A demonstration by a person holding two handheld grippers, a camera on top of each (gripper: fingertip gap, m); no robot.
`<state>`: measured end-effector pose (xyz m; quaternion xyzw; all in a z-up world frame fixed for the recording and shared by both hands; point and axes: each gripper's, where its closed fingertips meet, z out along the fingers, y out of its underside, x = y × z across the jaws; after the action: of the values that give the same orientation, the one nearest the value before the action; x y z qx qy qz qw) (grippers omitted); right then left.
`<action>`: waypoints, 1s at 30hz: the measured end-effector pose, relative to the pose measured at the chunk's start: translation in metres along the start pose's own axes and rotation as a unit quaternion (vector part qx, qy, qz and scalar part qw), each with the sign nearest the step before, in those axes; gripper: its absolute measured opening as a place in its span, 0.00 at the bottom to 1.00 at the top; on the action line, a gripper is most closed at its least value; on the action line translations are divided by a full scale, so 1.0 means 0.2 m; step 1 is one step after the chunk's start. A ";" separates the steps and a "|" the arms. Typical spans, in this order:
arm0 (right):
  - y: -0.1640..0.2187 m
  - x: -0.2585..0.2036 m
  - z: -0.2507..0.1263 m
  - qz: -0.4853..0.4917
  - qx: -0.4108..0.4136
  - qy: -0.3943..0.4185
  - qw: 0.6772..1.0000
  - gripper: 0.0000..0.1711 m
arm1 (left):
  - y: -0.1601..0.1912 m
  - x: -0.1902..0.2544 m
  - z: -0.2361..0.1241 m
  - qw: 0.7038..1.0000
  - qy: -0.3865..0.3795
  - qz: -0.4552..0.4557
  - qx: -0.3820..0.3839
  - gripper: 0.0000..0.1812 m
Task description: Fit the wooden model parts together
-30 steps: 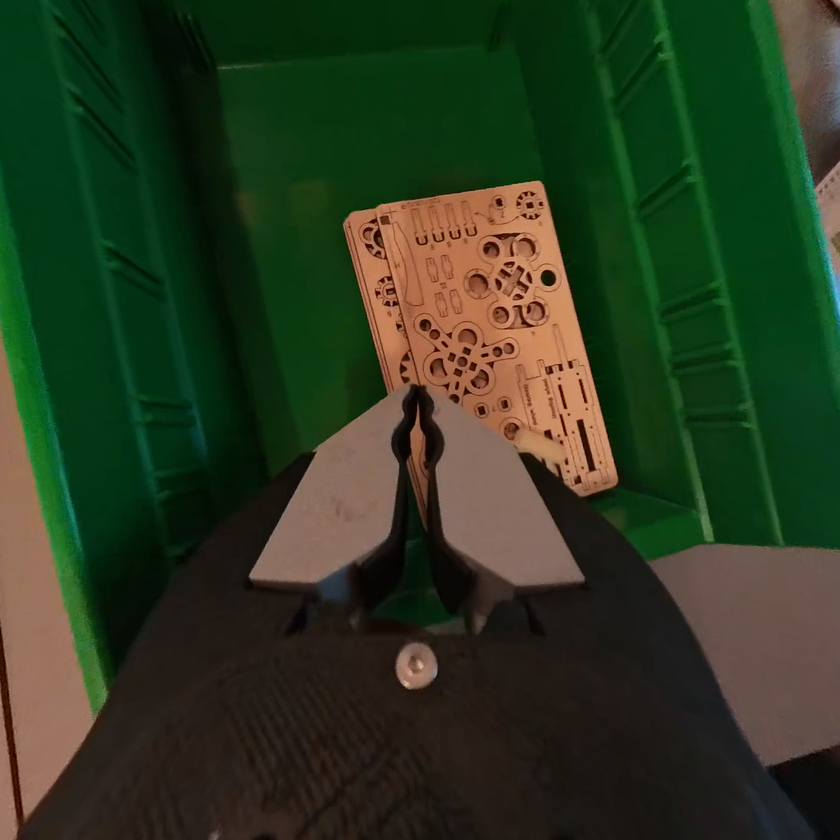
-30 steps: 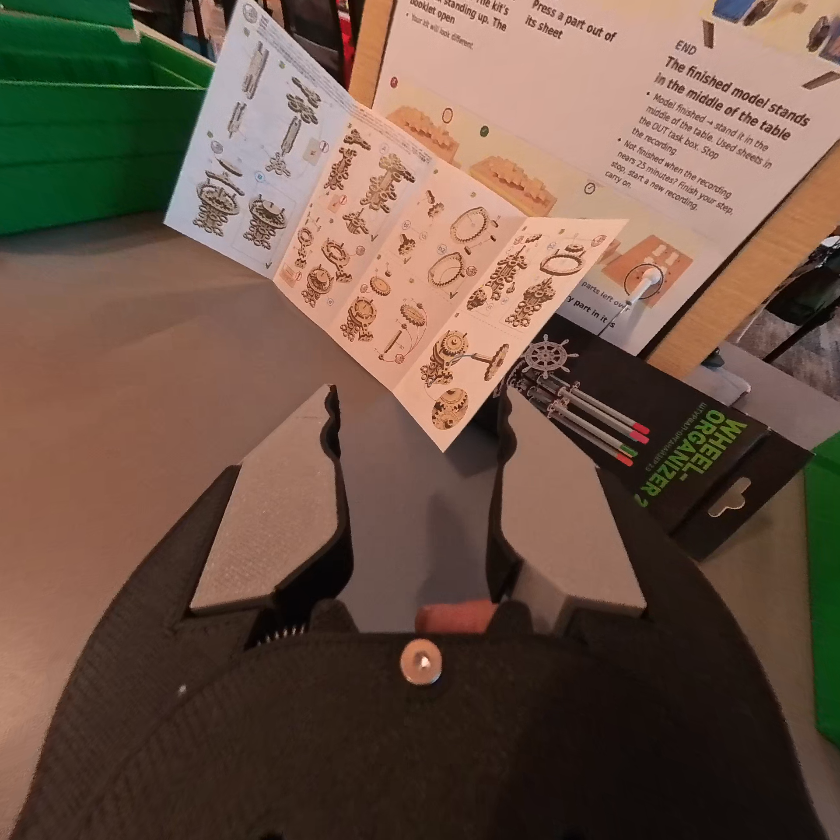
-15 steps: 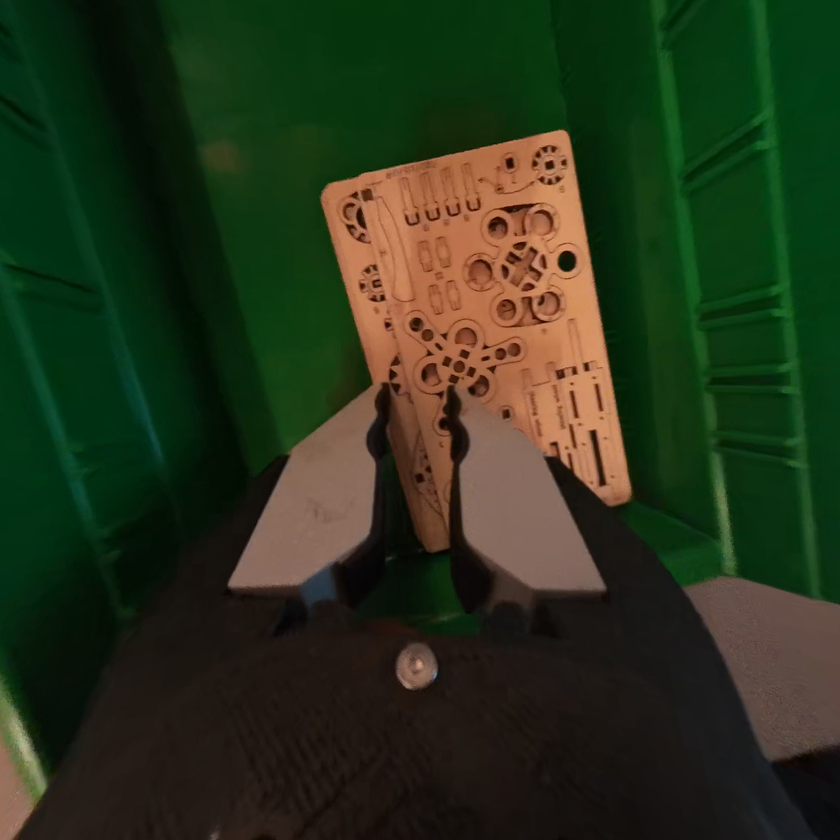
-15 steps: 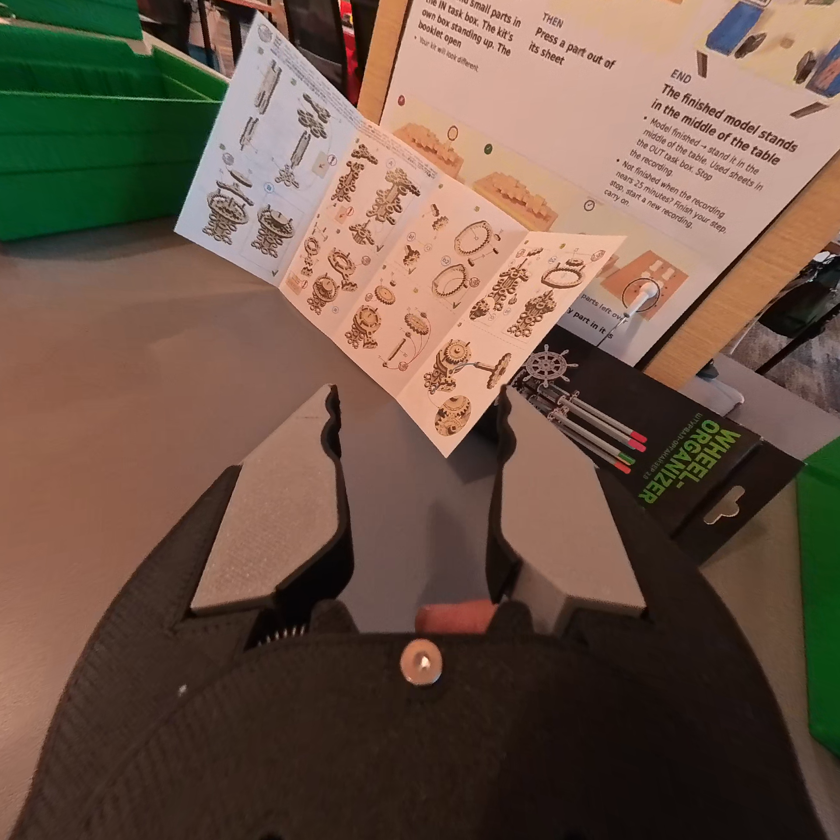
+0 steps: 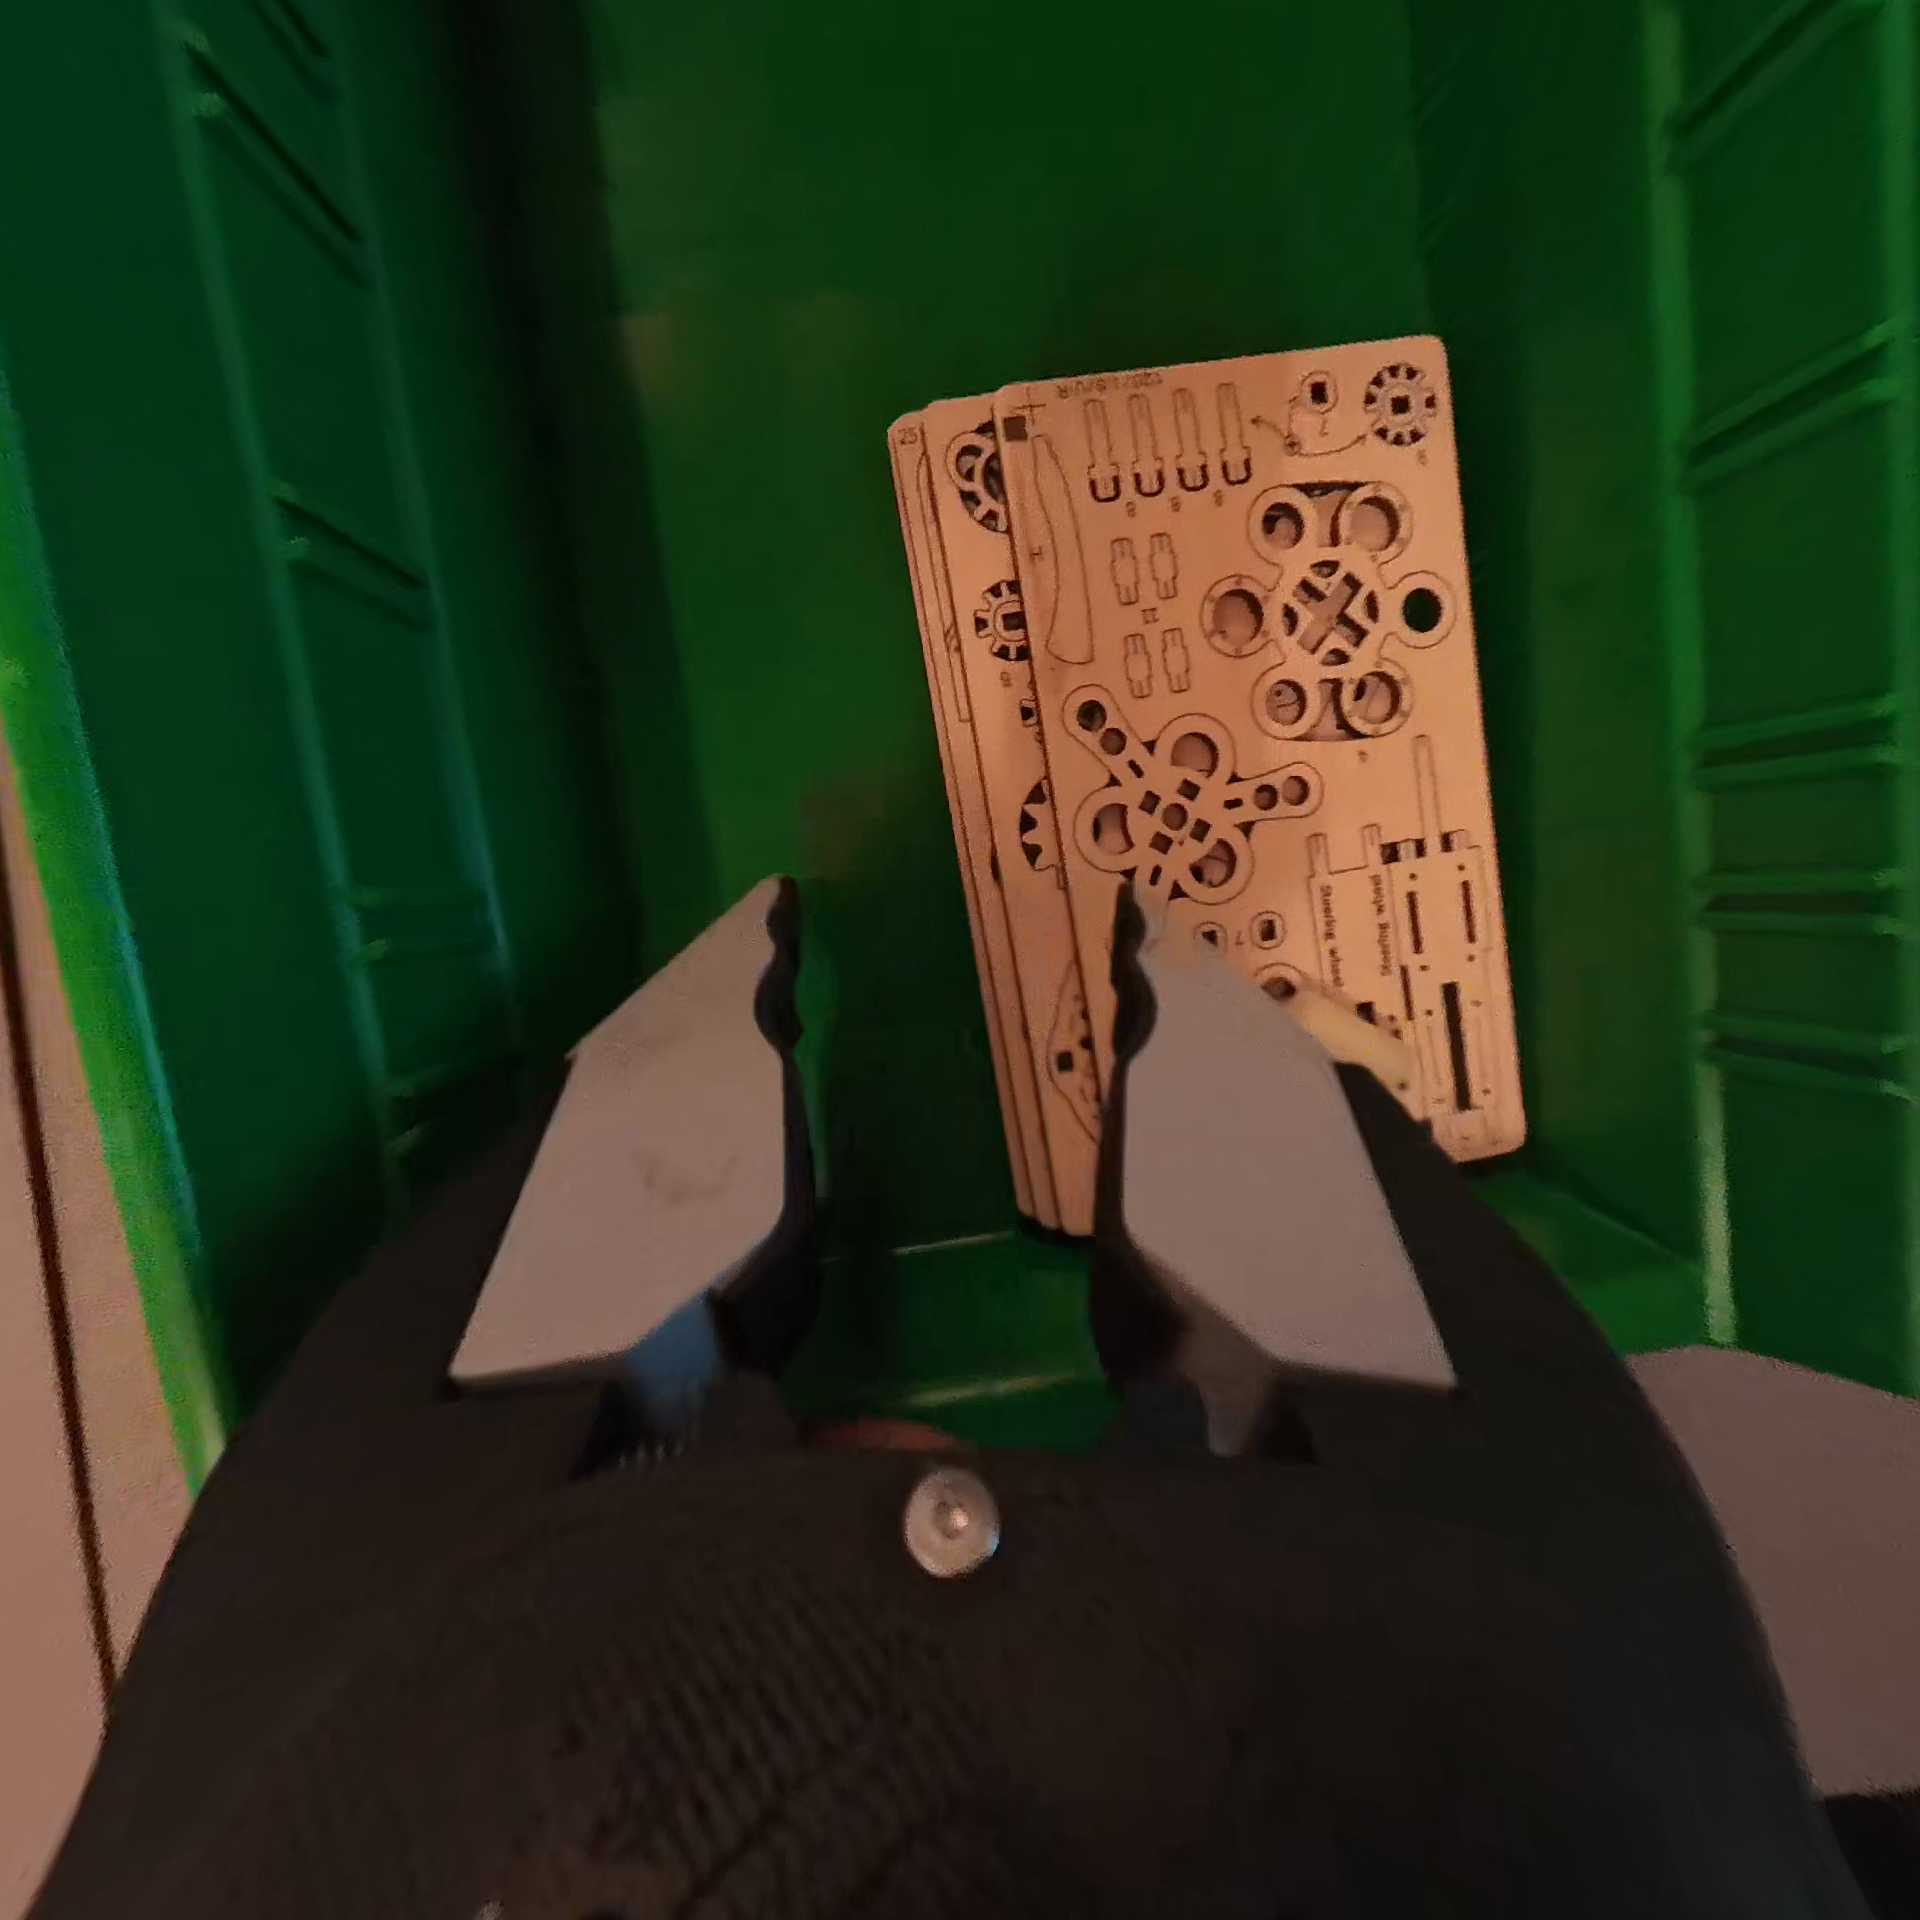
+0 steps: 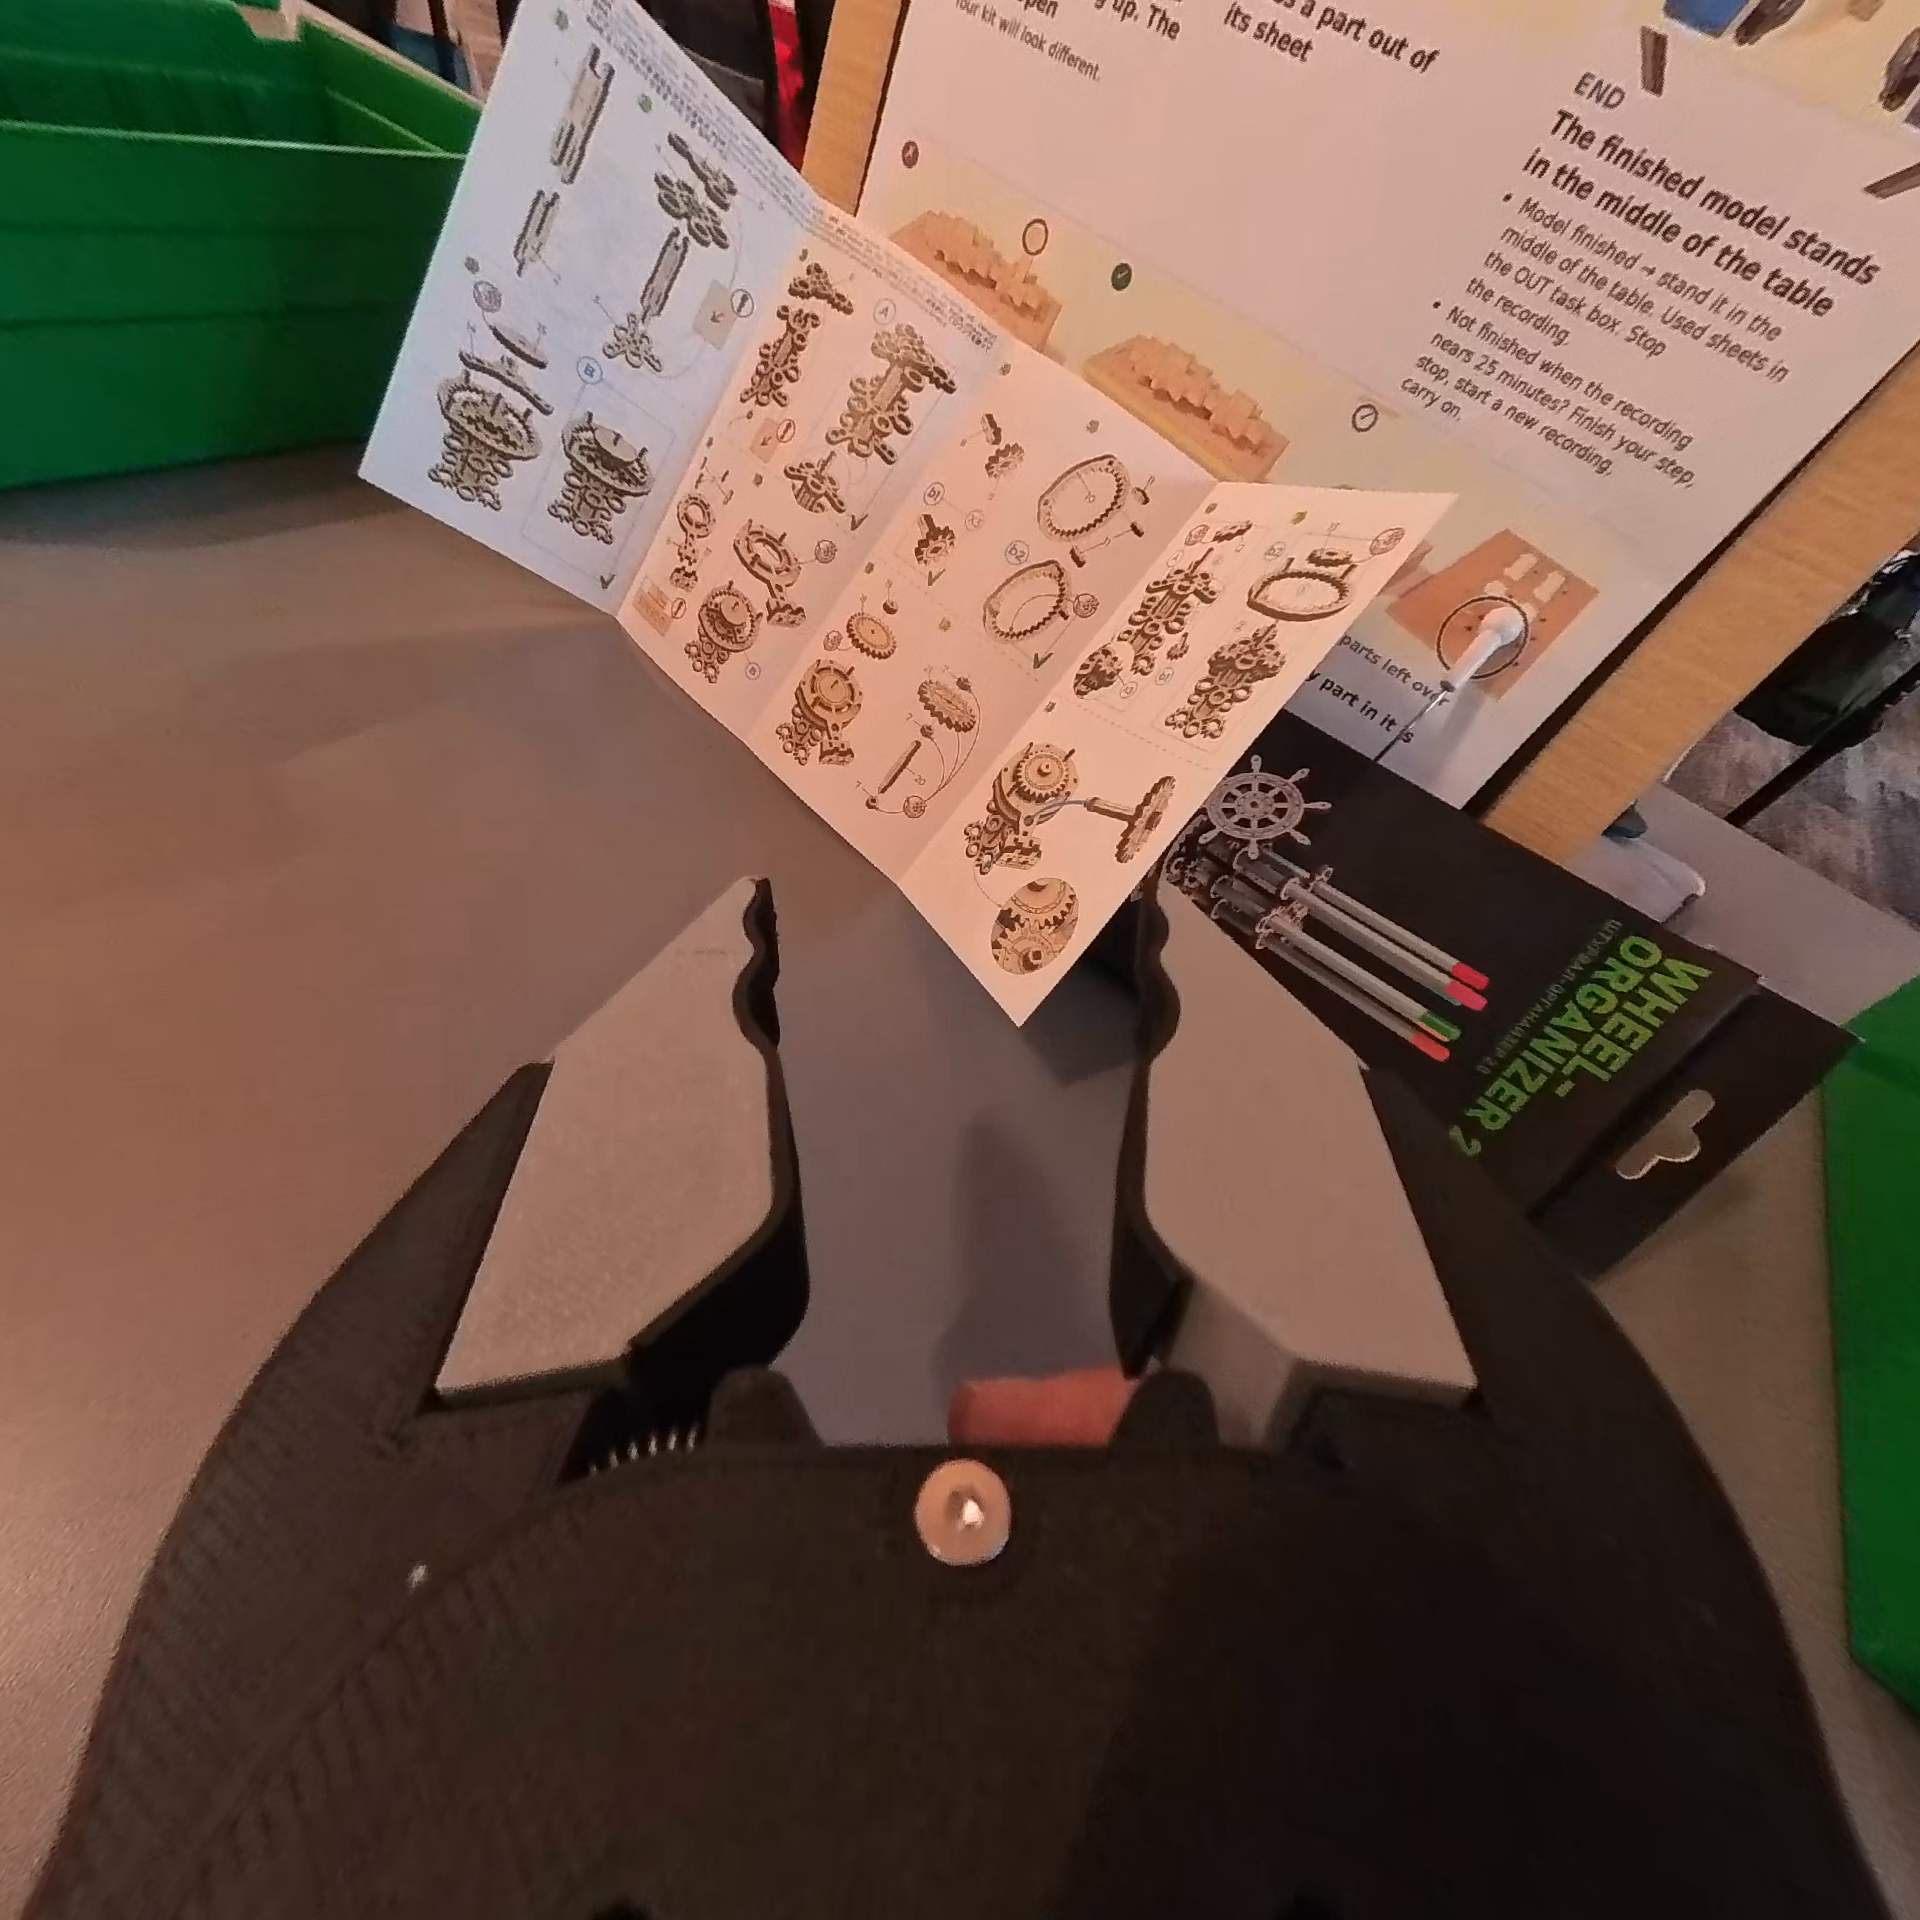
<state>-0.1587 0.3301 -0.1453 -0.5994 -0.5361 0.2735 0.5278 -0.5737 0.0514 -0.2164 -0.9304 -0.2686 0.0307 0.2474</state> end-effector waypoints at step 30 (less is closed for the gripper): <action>-0.03 -0.03 -0.02 -0.005 0.012 -0.006 1.000 0.39 | -0.21 0.28 -0.23 0.988 0.053 0.103 0.099 0.02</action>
<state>-0.1591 0.3221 -0.1392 -0.5886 -0.5389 0.2808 0.5332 -0.5374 0.0896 -0.1523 -0.9245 -0.1537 0.0326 0.3474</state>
